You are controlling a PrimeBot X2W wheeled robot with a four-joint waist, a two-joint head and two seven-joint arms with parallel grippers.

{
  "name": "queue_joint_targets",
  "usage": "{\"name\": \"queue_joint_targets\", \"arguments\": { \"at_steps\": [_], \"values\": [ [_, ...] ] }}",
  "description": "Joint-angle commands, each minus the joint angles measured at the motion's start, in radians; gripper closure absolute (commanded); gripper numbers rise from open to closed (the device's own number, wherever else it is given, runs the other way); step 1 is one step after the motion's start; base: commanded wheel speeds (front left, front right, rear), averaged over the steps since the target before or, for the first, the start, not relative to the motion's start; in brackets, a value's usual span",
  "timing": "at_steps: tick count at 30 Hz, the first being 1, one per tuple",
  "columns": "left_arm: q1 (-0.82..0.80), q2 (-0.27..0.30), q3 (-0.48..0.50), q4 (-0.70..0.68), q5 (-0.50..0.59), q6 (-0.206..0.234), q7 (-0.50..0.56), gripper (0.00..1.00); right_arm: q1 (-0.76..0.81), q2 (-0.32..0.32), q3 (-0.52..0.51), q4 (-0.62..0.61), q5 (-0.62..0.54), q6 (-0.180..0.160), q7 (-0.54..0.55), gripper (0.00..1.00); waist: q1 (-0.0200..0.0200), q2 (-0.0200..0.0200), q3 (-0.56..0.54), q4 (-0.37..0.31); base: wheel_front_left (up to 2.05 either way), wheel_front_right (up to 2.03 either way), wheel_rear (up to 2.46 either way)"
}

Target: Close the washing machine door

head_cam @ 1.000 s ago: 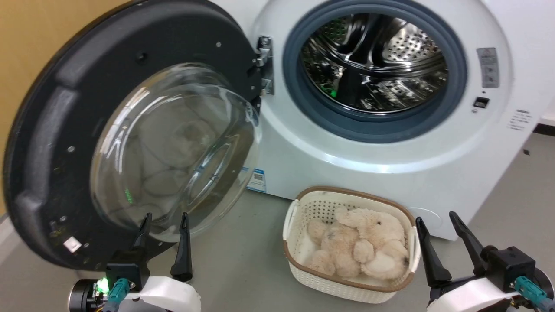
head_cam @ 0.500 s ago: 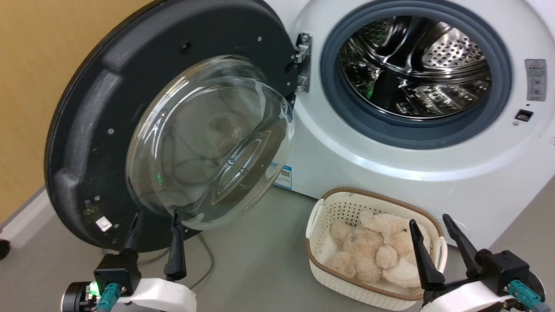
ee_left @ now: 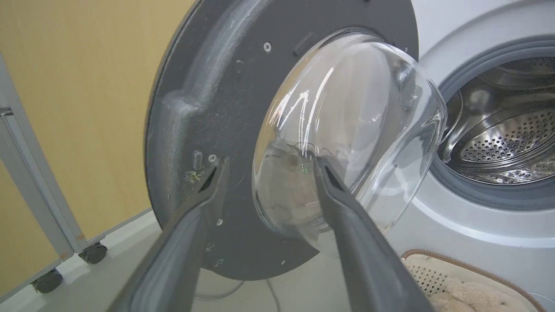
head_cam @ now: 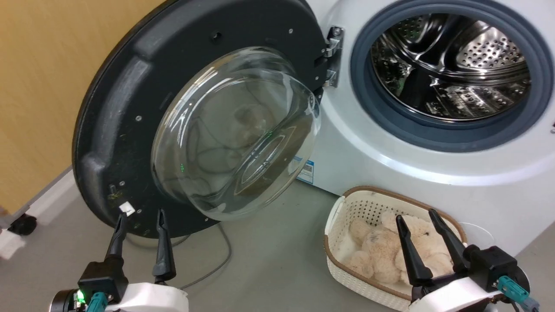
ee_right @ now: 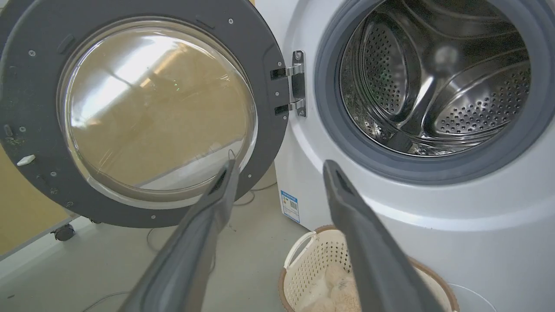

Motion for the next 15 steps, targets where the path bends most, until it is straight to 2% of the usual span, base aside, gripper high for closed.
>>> {"name": "queue_joint_targets", "arguments": {
  "at_steps": [1, 15],
  "values": [
    [0.013, 0.0, 0.002, -0.007, -0.007, 0.006, -0.01, 0.0, -0.019, 0.003, 0.004, 0.003, 0.009, 0.0, -0.01, 0.0, 0.0, 0.0, 0.002, 0.006, 0.0, 0.0, 0.0],
    [0.03, 0.0, 0.015, -0.031, -0.031, 0.031, -0.039, 0.0, -0.046, -0.001, 0.037, 0.027, 0.041, 0.0, -0.039, 0.0, 0.0, 0.0, 0.012, 0.07, -0.01, -0.01, -0.01]
  ]
}}
